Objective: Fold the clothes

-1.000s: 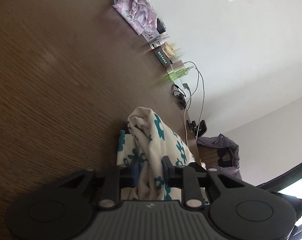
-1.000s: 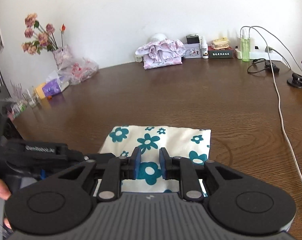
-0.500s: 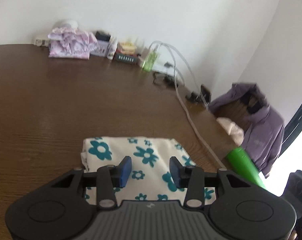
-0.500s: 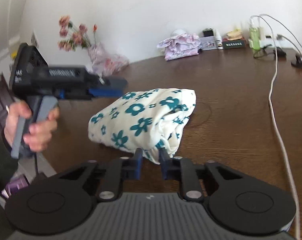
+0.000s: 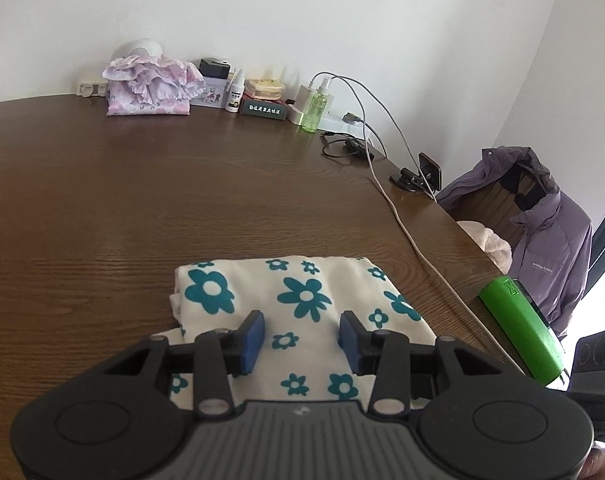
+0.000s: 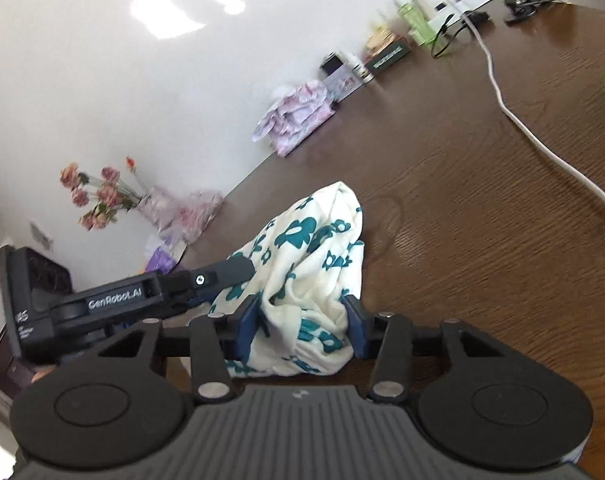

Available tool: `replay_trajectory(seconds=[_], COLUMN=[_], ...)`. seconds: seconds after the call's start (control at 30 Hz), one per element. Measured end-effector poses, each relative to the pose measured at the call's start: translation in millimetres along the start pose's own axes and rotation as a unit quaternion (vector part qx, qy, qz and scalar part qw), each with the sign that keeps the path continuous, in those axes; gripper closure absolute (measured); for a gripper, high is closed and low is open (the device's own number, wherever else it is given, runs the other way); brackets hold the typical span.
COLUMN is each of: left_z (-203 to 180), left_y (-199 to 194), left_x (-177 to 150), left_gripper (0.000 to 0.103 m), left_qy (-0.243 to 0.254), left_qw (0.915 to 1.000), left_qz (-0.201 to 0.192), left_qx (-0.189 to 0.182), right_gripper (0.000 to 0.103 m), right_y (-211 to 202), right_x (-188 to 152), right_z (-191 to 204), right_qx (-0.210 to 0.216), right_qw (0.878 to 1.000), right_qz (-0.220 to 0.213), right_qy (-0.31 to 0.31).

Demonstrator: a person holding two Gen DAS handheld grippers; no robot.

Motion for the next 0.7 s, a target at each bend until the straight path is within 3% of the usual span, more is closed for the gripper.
replay_trajectory(seconds=[0.1,0.17,0.2,0.27,0.33,0.4,0.53,0.6,0.67,0.7], left_z=[4.5,13.7,21.2,42.9,62.5,76.0,90.4,91.8,90.3,90.5], left_y=[-1.5,-10.9,-17.5,-29.5,-34.8,-30.0,-10.5,-4.1,2.2,4.9], left_x=[2.0,6.0,7.8,6.0,-0.3,-7.5,-10.1,-7.6,-5.8,-5.4], left_gripper=[0.062,0.058,0.053,0.033,0.031,0.031,0.033,0.036,0.040,0.040], left_qy=[-0.013,-0.033,-0.044,-0.074,-0.107,-0.148,-0.223,-0.239,-0.243,-0.249], left_qw=[0.9998,0.9991,0.9985,0.9968,0.9938,0.9887,0.9740,0.9689,0.9656,0.9625], left_qz=[-0.002,-0.007,-0.013,-0.027,-0.028,-0.015,0.003,0.009,0.021,0.025], left_qx=[-0.013,-0.027,-0.030,-0.013,-0.006,-0.020,-0.040,-0.064,-0.092,-0.104], right_gripper=[0.079,0.073,0.063,0.047,0.039,0.040,0.079,0.080,0.075,0.068], right_y=[0.7,-3.6,-7.8,-15.3,-12.5,-3.5,19.7,24.8,26.7,26.0], right_x=[2.1,6.6,10.3,18.2,25.4,30.2,29.4,29.1,30.9,32.8], right_z=[-4.9,-6.4,-5.6,-1.9,-3.6,-9.5,-19.6,-20.5,-15.6,-10.8], right_qx=[0.006,0.006,0.000,-0.006,-0.014,-0.022,-0.010,-0.011,-0.015,-0.019], right_qw=[0.999,0.999,0.999,0.999,0.999,0.999,0.996,0.995,0.996,0.997], right_qz=[-0.003,0.004,0.000,-0.014,-0.019,-0.015,0.016,0.017,0.022,0.027], right_qy=[0.031,0.042,0.039,0.029,0.031,0.042,0.084,0.095,0.088,0.071])
Point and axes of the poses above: each gripper's, at about its wrist camera, not at the fingertips, and y roughly the way its jaws point, z to its left, x to its top, the point moved 8 cm from there along y, roughly the way its jaws point, and after that the axes turned 6 degrees about x, right-handed, at the moved point
